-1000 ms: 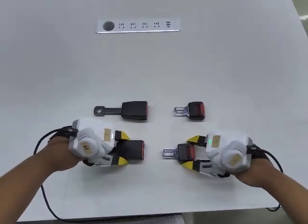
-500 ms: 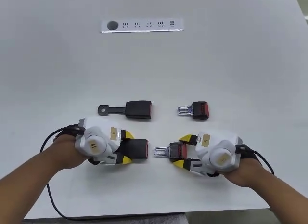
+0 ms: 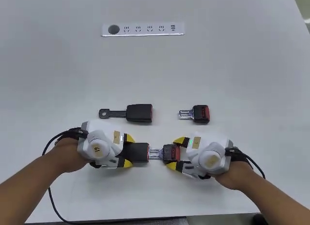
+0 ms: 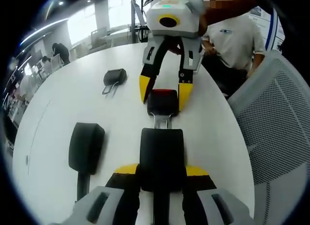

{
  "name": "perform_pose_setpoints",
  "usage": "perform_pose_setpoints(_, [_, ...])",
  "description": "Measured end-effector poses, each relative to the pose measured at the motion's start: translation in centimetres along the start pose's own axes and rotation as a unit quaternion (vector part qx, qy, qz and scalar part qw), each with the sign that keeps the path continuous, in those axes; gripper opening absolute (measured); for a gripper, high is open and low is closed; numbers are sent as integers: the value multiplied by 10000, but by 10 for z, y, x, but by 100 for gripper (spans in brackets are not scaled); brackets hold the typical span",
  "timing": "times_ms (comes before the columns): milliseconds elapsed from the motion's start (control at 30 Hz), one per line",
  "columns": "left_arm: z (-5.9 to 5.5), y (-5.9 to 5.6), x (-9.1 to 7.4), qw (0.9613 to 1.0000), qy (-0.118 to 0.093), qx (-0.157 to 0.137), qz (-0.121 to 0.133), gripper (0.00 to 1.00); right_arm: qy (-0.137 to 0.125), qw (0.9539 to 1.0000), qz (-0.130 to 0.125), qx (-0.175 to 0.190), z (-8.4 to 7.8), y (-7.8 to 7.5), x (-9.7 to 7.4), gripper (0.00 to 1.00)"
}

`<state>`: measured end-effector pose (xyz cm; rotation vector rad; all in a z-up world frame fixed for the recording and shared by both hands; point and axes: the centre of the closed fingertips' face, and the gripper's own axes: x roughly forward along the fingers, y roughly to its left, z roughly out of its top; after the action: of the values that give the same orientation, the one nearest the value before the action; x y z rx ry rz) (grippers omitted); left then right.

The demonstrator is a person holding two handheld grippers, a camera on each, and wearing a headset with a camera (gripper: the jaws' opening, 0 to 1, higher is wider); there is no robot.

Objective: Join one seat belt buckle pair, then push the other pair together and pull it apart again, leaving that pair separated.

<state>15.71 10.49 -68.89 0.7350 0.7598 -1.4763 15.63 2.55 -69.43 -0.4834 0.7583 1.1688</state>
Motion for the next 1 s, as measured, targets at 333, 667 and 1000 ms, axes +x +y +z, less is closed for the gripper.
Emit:
perform_pose_setpoints(333, [0, -1, 1, 10000, 11, -16, -13, 34, -35, 10000, 20, -58, 3, 2, 5, 34])
perform_pose_setpoints(667, [0, 0, 1, 9999, -14, -130, 18, 33, -86, 10000, -26, 23, 7, 4, 8, 33])
perform_pose_setpoints(1000, [2, -2, 2, 9999, 101, -35, -41, 33, -162, 9997, -157, 26, 19, 11, 17, 33])
